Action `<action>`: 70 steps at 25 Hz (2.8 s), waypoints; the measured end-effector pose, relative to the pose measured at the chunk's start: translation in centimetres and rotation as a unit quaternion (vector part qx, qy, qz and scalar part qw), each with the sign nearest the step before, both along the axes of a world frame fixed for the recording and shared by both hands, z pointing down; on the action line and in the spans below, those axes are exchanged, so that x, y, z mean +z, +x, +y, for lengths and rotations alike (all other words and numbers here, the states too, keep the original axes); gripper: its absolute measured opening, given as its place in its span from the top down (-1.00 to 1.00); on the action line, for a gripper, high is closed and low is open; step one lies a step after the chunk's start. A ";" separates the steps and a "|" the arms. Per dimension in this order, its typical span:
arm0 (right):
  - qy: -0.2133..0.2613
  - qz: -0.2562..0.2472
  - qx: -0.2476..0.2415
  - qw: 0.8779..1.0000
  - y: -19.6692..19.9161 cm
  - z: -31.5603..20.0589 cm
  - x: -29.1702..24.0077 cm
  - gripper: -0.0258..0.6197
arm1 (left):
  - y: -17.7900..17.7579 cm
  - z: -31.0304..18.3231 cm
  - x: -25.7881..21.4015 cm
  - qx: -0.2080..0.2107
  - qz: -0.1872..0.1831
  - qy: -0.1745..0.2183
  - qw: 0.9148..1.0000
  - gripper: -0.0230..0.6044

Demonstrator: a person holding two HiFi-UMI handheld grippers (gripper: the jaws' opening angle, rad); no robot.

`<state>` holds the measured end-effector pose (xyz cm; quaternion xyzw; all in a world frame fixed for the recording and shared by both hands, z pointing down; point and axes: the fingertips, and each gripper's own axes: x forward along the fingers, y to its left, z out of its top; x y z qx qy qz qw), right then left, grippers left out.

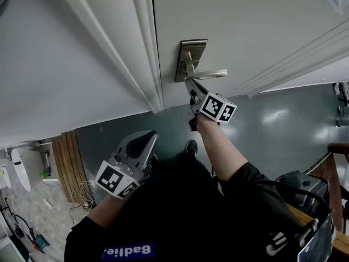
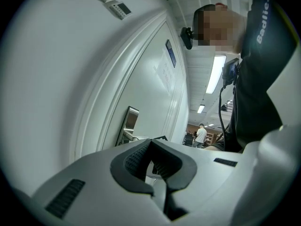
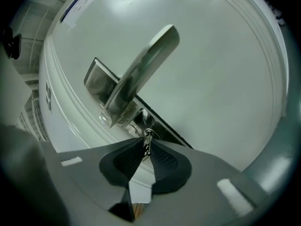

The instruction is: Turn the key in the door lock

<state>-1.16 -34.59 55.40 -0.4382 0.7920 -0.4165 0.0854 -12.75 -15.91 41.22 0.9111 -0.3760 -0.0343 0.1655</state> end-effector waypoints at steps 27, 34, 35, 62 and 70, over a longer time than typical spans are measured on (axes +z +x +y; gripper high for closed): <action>0.079 0.329 0.038 0.940 -1.0 0.4 -0.4 0.73 | -4.8 1.0 -1.1 0.049 0.027 0.018 0.998 0.95; 0.052 0.207 0.038 0.976 -0.6 0.3 -0.4 0.75 | -4.9 1.1 -1.1 0.055 0.019 0.014 0.998 0.95; 0.042 0.170 0.039 0.984 -0.5 0.3 -0.4 0.75 | -4.8 1.1 -1.0 0.056 0.017 0.012 0.998 0.95; 0.104 0.413 -0.025 0.905 -1.4 -0.4 -0.1 0.84 | -3.5 0.4 -0.3 0.052 0.033 0.000 0.998 0.95; 0.136 0.542 -0.047 0.828 -1.9 -0.2 0.0 0.82 | -4.1 0.8 -0.9 0.048 0.036 0.011 0.998 0.95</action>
